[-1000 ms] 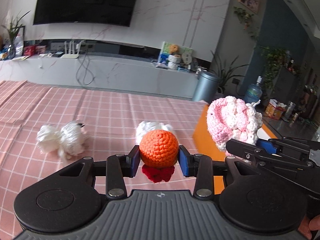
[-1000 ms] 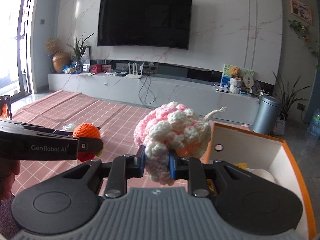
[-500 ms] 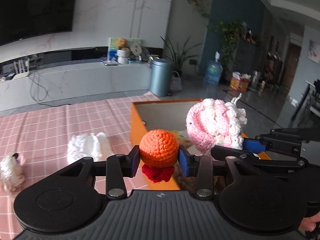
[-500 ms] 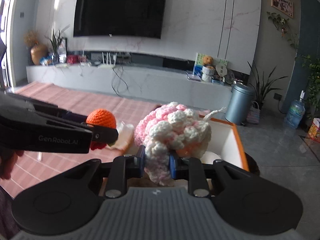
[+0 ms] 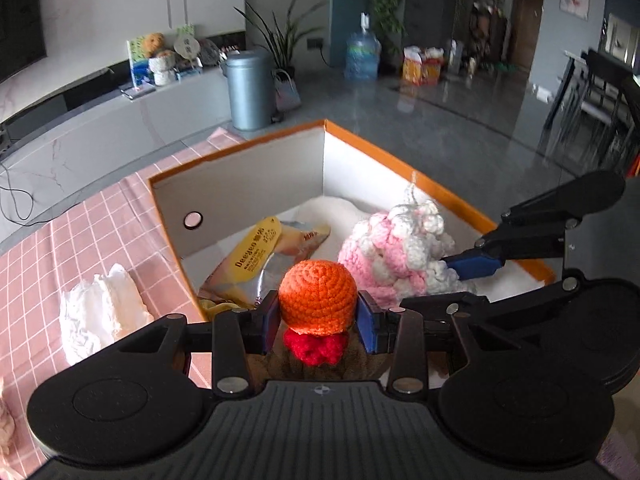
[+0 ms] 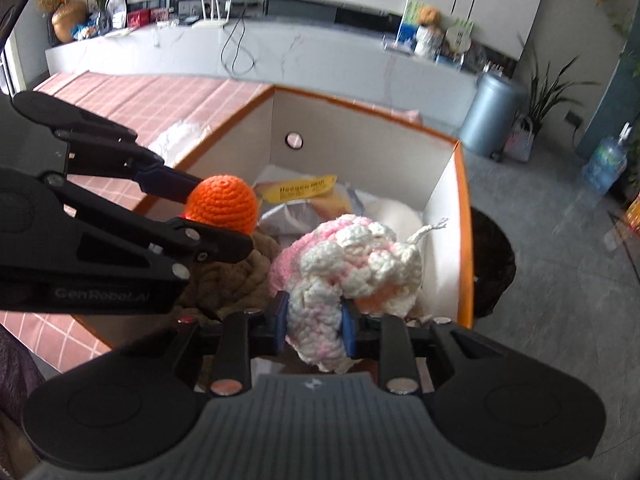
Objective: Organize soft objects
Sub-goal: 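Carry the orange fruit and pink roll with both tools over the box, then open both tools to drop the fruit and roll into the box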
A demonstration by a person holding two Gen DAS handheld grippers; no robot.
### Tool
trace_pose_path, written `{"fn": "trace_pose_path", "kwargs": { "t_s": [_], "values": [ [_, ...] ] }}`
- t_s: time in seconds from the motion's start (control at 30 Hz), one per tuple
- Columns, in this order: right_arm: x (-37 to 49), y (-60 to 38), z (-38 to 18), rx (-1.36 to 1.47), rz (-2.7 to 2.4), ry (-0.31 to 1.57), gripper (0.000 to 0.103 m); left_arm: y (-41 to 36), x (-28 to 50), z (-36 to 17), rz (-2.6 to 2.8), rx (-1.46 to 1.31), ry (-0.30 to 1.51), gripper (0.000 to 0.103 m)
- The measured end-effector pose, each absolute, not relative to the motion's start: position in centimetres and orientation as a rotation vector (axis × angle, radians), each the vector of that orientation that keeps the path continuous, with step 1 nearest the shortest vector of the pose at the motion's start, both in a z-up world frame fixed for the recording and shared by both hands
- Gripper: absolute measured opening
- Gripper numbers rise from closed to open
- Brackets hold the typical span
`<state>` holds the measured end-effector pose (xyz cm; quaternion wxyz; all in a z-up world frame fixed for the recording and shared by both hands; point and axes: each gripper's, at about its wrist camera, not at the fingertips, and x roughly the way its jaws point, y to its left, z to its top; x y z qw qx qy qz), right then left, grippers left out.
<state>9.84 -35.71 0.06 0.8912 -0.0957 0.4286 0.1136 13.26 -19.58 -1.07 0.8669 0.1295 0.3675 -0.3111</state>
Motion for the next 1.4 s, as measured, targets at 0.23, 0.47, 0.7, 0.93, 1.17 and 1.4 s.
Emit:
{"fn": "trace_pose_path", "kwargs": {
  "t_s": [0.23, 0.47, 0.7, 0.93, 1.17, 1.4],
  "values": [
    [11.2, -35.0, -1.6, -0.214, 0.271, 0.984, 0.032, -20.5, 14.4, -2.7, -0.674, 0.33, 0.857, 0.045],
    [10.8, -34.5, -1.6, -0.259, 0.287, 0.98, 0.044, -21.3, 14.8, -3.1, -0.672, 0.42, 0.869, 0.045],
    [10.1, -34.3, -0.5, -0.345, 0.255, 0.928, 0.066, -22.1, 14.7, -3.8, -0.679, 0.533, 0.863, 0.048],
    [9.8, -34.7, -0.3, -0.337, 0.234, 0.915, 0.07, -21.6, 14.6, -3.6, -0.666, 0.512, 0.834, 0.068],
    [9.4, -35.0, 0.3, -0.319, 0.217, 0.893, 0.071, -20.3, 14.4, -2.2, -0.649, 0.442, 0.813, 0.083],
    [8.7, -34.9, 1.4, -0.307, 0.19, 0.845, 0.077, -18.3, 13.7, -0.4, -0.63, 0.331, 0.767, 0.083]
  ]
}}
